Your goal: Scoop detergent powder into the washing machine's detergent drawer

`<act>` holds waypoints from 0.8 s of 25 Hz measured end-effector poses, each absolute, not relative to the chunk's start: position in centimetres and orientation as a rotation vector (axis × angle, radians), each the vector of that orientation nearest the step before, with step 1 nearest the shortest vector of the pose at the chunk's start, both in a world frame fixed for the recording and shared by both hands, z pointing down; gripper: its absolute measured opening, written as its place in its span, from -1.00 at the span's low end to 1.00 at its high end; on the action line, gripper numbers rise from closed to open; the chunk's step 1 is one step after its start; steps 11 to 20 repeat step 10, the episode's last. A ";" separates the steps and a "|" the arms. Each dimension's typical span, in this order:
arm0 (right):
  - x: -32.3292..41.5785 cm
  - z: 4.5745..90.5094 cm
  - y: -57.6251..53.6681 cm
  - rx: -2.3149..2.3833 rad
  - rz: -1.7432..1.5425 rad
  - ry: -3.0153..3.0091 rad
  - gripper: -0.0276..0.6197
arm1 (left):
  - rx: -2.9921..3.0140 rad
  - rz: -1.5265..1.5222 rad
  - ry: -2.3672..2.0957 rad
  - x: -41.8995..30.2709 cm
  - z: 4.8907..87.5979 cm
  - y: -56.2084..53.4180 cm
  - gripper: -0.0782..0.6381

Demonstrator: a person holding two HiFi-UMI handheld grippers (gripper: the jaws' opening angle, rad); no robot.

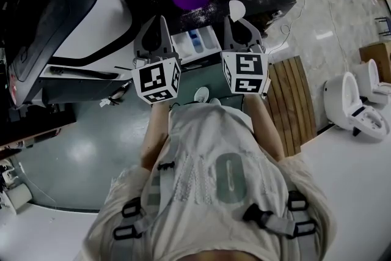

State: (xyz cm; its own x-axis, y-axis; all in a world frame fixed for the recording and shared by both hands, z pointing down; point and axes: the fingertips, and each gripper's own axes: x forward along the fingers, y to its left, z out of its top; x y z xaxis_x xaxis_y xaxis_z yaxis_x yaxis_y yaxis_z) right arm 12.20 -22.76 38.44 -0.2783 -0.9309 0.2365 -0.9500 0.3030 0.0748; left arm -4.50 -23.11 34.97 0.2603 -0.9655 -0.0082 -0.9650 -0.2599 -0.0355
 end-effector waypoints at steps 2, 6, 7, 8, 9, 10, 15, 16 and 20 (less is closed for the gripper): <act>12.3 38.5 -22.7 1.722 0.121 -2.337 -0.90 | -2.465 -0.022 1.893 -4.6 34.9 -23.1 -0.73; 12.4 38.5 -22.9 1.724 0.119 -2.328 -0.89 | -2.466 -0.021 1.891 -4.7 34.8 -23.3 -0.73; 12.4 38.4 -22.9 1.726 0.118 -2.326 -0.89 | -2.466 -0.021 1.890 -4.7 34.7 -23.3 -0.73; 12.5 38.4 -23.0 1.728 0.117 -2.324 -0.90 | -2.467 -0.021 1.889 -4.7 34.8 -23.3 -0.73; 12.5 38.4 -23.0 1.729 0.116 -2.322 -0.89 | -2.468 -0.022 1.888 -4.7 34.8 -23.3 -0.73; 12.5 38.4 -23.0 1.731 0.115 -2.321 -0.89 | -2.470 -0.022 1.887 -4.7 34.8 -23.3 -0.73; 12.5 38.4 -23.0 1.731 0.115 -2.321 -0.89 | -2.470 -0.022 1.887 -4.7 34.8 -23.3 -0.73; 12.5 38.4 -23.0 1.731 0.115 -2.321 -0.89 | -2.470 -0.022 1.887 -4.7 34.8 -23.3 -0.73; 12.5 38.4 -23.0 1.731 0.115 -2.321 -0.89 | -2.470 -0.022 1.887 -4.7 34.8 -23.3 -0.73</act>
